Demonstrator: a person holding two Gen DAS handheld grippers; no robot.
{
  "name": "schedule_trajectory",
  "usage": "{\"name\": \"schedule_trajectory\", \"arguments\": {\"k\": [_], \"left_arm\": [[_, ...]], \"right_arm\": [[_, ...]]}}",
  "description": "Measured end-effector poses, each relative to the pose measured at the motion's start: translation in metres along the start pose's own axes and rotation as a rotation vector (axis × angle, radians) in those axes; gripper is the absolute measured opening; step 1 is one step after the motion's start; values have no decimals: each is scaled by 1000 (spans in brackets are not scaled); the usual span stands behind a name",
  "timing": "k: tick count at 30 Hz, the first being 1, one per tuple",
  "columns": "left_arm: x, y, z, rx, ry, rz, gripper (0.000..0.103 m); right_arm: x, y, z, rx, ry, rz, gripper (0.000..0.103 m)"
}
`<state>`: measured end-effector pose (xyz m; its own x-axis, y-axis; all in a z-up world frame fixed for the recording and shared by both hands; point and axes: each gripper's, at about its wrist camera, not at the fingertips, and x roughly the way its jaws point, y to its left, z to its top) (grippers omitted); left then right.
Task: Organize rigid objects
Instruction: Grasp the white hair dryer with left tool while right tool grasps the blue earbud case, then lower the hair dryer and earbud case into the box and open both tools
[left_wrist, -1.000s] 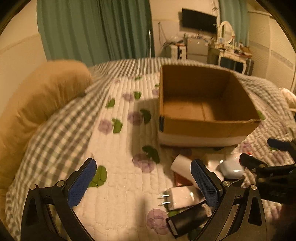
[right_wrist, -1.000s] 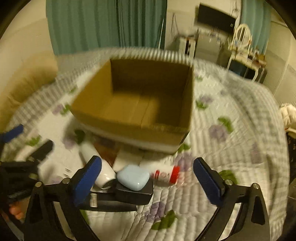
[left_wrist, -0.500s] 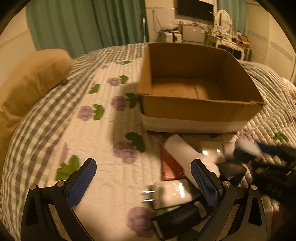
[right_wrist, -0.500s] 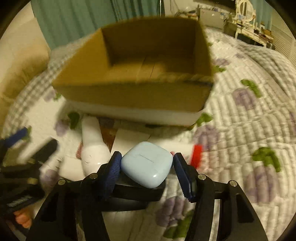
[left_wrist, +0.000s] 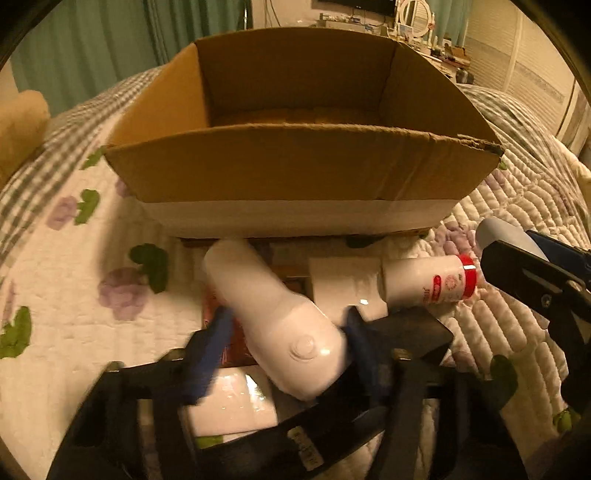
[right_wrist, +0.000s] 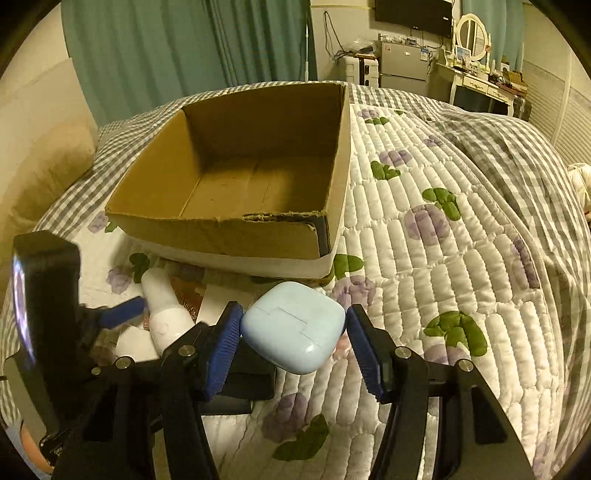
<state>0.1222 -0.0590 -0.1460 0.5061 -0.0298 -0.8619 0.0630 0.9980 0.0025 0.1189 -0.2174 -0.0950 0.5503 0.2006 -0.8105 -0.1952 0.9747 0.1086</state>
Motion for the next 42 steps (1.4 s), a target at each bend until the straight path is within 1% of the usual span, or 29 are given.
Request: {"name": "schedule_trajectory", "arguments": {"k": [2,4,7,9,14,16,18,20,24,27,30,32,33,35,38,42], "left_arm": [[-3,0,0,-5,8,-19,53],[-11,1,-2,3,-1,-30,53],[-32,-1,-7,20,-55,-22,53],[-49,3,-8,14,-91,-34,53],[-102,11,-5,35,-179,-55,53],[-110,18,7,48,-209,-68,53],[-130,19,17,65,-250,-82,53],[-140,25,30,79,-281,-87,53],[-153,32,64,101,-330,-73,53],[-149,30,88,143,-356,-54,53],[-128,30,111,155,-330,-68,53],[-107,28,124,173,-316,-38,53],[-98,28,129,171,-301,-36,53],[-76,29,139,158,-269,-42,53],[-46,26,146,167,-236,-31,53],[-15,25,148,170,-201,-54,53]], "right_arm": [[-2,2,-2,-4,-4,7,58],[-5,4,-1,-12,-18,1,58],[-11,9,-1,-29,-34,-2,58],[-17,13,0,-45,-45,-6,58],[-48,28,10,-100,-98,-16,58],[-63,33,17,-117,-126,-14,58],[-79,40,29,-141,-163,-21,58],[-91,43,41,-158,-193,-27,58],[-107,47,73,-169,-247,-30,58],[-104,50,97,-193,-270,-43,58],[-91,48,121,-187,-272,-45,58],[-78,45,134,-177,-268,-43,58],[-71,44,139,-176,-264,-47,58],[-57,41,146,-178,-255,-58,58],[-31,32,152,-165,-226,-59,58],[-5,20,152,-156,-194,-55,58]]}}
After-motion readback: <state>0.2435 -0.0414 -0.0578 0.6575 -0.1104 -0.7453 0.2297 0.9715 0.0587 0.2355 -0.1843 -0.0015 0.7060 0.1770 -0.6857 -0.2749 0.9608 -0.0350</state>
